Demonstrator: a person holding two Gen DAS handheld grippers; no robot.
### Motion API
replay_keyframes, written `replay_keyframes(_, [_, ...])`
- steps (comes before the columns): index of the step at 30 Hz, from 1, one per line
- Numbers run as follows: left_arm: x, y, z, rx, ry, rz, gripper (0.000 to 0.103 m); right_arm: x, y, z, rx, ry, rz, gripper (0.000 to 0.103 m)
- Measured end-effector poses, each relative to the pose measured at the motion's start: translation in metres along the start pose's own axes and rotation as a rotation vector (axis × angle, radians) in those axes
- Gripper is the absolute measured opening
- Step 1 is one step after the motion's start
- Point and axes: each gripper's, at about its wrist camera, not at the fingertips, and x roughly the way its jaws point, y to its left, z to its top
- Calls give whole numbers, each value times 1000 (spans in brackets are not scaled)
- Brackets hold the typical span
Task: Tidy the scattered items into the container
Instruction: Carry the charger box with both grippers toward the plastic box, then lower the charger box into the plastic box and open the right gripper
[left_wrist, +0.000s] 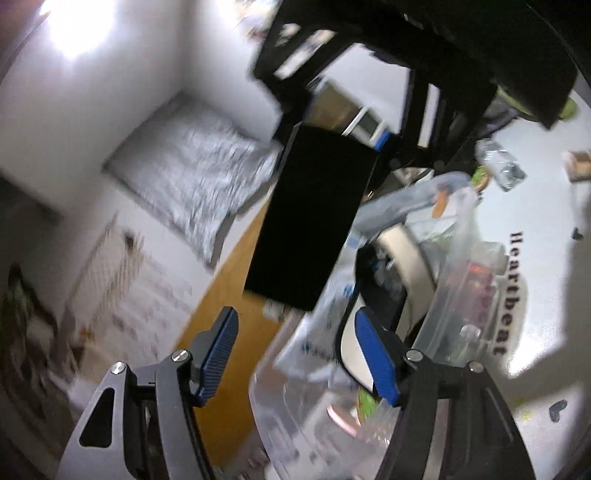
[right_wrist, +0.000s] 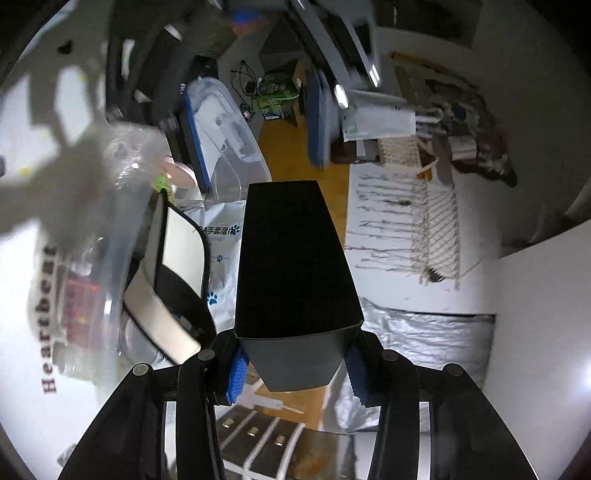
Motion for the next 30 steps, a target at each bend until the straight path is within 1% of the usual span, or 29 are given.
replay_keyframes(3, [5, 8, -17, -89, 65, 10, 66, 38, -4, 5, 57, 14, 56, 46])
replay_keyframes(5, [9, 11, -29, -138, 101, 21, 66, 61, -2, 9, 95, 37, 119, 46])
replay_keyframes(8, [11, 11, -45, -183, 136, 45, 66, 92, 5, 17, 129, 85, 213, 46])
replay_keyframes(11, [10, 12, -54, -213, 156, 53, 66, 125, 20, 26, 143, 178, 307, 46])
replay_keyframes(16, [8, 13, -64, -225, 174, 56, 66, 167, 34, 39, 207, 345, 461, 46])
replay_keyframes(18, [9, 15, -68, -235, 181, 62, 66, 178, 40, 44, 208, 402, 497, 46])
replay_keyframes(21, [9, 19, -73, -266, 188, 61, 66, 189, 52, 51, 198, 477, 498, 46])
replay_keyframes(24, [9, 23, -75, -296, 195, 55, 66, 193, 53, 57, 178, 510, 489, 46])
replay_keyframes(26, [9, 25, -77, -311, 198, 47, 66, 195, 48, 57, 220, 521, 523, 51])
replay_keyframes(27, [9, 25, -77, -316, 199, 45, 66, 195, 47, 56, 237, 522, 542, 62])
replay_keyframes(28, [9, 26, -78, -321, 200, 43, 66, 195, 45, 55, 254, 524, 561, 77])
replay_keyframes(30, [9, 28, -78, -329, 200, 41, 66, 193, 41, 54, 259, 510, 573, 81])
